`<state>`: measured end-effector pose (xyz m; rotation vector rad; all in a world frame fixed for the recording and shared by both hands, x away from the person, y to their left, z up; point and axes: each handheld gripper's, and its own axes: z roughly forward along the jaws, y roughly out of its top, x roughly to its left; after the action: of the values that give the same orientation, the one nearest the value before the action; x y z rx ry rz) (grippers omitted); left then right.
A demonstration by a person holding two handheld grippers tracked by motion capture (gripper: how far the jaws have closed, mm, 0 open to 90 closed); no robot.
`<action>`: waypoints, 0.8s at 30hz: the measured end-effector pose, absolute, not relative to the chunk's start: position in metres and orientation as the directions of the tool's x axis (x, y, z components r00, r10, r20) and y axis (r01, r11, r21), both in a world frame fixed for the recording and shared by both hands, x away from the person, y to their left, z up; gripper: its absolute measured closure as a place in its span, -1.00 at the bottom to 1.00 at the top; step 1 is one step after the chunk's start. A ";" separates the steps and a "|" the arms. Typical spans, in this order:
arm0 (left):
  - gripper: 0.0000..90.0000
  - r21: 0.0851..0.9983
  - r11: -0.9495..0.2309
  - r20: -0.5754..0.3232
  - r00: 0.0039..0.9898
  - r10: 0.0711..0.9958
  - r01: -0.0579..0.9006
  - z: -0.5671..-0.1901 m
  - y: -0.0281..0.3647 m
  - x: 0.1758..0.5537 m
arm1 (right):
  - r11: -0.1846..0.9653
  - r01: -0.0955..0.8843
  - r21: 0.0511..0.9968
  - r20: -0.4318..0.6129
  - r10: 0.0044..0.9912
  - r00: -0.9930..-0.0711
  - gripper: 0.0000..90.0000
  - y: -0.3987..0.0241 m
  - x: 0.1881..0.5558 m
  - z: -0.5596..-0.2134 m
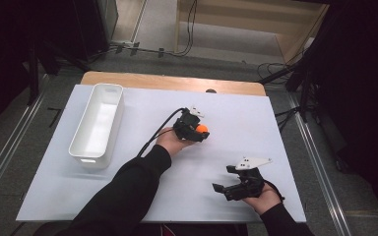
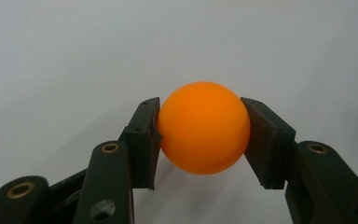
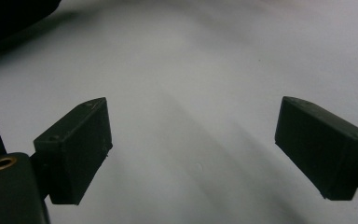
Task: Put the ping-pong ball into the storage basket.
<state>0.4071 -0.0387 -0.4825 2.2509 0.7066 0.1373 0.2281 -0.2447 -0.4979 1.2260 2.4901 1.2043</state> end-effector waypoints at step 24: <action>0.13 0.673 -0.575 -0.185 0.858 0.478 0.465 -0.454 -0.010 0.383 | 0.357 0.606 0.711 0.220 0.705 -0.674 -0.79 -0.247 0.228 -0.496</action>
<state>0.3832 -0.0096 -0.4538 2.2691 0.6799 0.0227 0.2279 -0.2465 -0.4963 1.2068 2.4842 1.2180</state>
